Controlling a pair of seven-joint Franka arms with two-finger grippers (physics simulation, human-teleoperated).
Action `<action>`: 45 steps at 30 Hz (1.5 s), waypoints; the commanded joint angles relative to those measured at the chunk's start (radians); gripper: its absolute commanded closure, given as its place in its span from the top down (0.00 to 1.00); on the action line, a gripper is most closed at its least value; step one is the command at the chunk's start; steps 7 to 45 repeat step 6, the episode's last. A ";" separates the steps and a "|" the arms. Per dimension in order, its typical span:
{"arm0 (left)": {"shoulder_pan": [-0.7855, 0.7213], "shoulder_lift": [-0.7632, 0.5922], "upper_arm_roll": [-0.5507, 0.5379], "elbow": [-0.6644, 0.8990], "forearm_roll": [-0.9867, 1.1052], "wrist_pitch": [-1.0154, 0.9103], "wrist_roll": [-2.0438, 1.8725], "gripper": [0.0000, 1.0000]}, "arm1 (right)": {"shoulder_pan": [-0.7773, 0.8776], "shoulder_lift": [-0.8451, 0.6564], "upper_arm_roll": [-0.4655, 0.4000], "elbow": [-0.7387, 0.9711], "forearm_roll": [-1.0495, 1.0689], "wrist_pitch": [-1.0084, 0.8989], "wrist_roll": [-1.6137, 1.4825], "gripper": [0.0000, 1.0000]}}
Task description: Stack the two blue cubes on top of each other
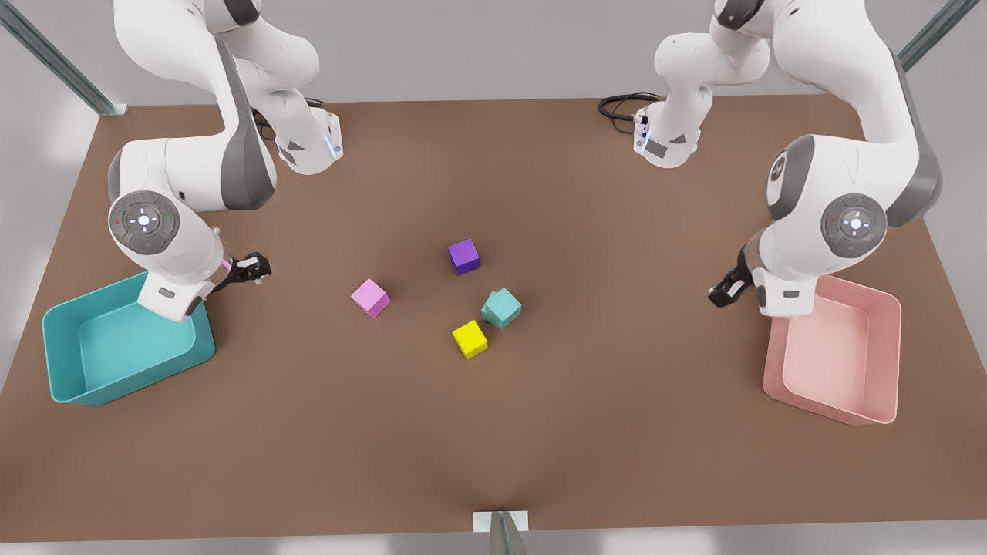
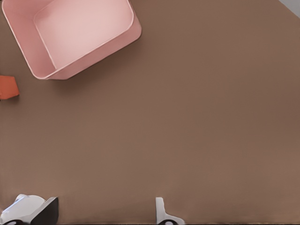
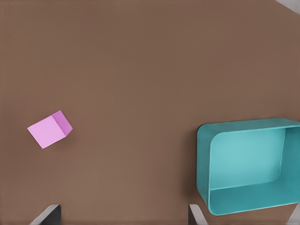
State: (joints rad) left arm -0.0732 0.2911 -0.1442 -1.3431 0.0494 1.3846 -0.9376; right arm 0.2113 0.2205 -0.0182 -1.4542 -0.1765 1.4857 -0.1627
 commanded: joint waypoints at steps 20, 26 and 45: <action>-0.008 0.000 0.003 0.002 -0.046 -0.114 0.803 1.00 | 0.000 -0.001 0.000 0.000 0.002 -0.004 0.032 1.00; -0.008 0.000 0.003 0.002 -0.046 -0.114 0.803 1.00 | 0.000 -0.001 0.000 0.000 0.002 -0.004 0.032 1.00; -0.008 0.000 0.003 0.002 -0.046 -0.114 0.803 1.00 | 0.000 -0.001 0.000 0.000 0.002 -0.004 0.032 1.00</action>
